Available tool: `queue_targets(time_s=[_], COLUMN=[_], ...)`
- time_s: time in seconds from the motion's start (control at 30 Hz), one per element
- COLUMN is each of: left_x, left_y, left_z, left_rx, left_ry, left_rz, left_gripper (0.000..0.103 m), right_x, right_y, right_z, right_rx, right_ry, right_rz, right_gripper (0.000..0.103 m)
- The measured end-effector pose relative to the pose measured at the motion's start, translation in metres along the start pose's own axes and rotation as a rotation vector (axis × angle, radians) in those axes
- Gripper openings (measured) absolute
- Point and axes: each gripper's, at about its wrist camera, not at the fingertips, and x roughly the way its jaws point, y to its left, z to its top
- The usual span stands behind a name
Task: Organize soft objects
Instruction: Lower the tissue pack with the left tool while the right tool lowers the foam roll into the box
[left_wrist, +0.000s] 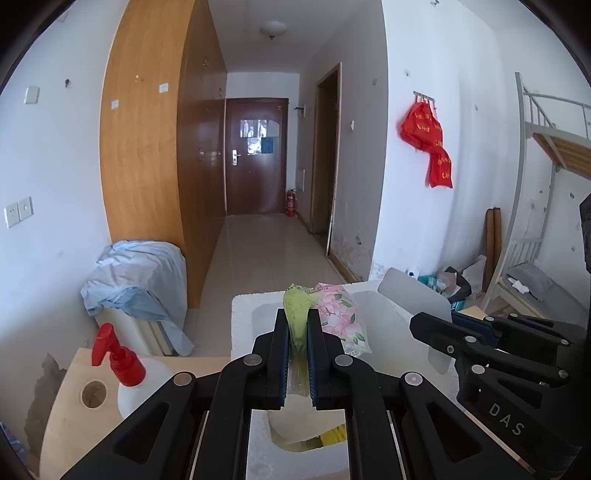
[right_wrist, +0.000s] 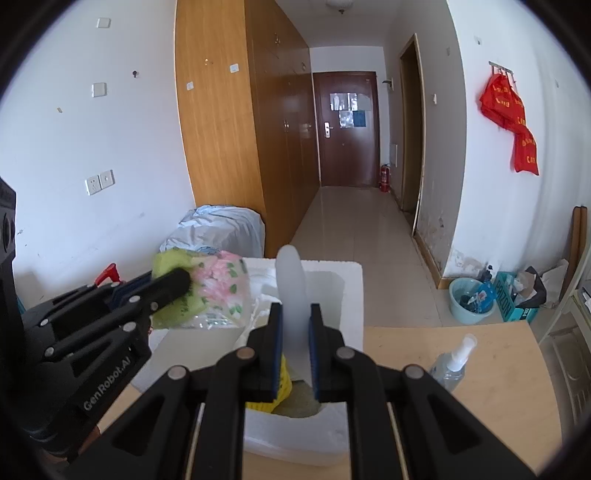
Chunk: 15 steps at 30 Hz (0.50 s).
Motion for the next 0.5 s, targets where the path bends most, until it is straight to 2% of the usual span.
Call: queue_targets(time_s=[0.3, 0.5], left_x=[0.013, 0.017], left_y=[-0.002, -0.005], left_z=[-0.004, -0.006], left_rx=[0.016, 0.033], left_ry=[0.029, 0.021], left_rz=[-0.028, -0.042], left_gripper=[0.009, 0.009], right_x=[0.003, 0.004], right_y=[-0.004, -0.007], right_z=[0.004, 0.003], right_rx=[0.009, 0.013], right_ry=[-0.002, -0.002], right_rz=[-0.003, -0.002], right_gripper=[0.014, 0.014])
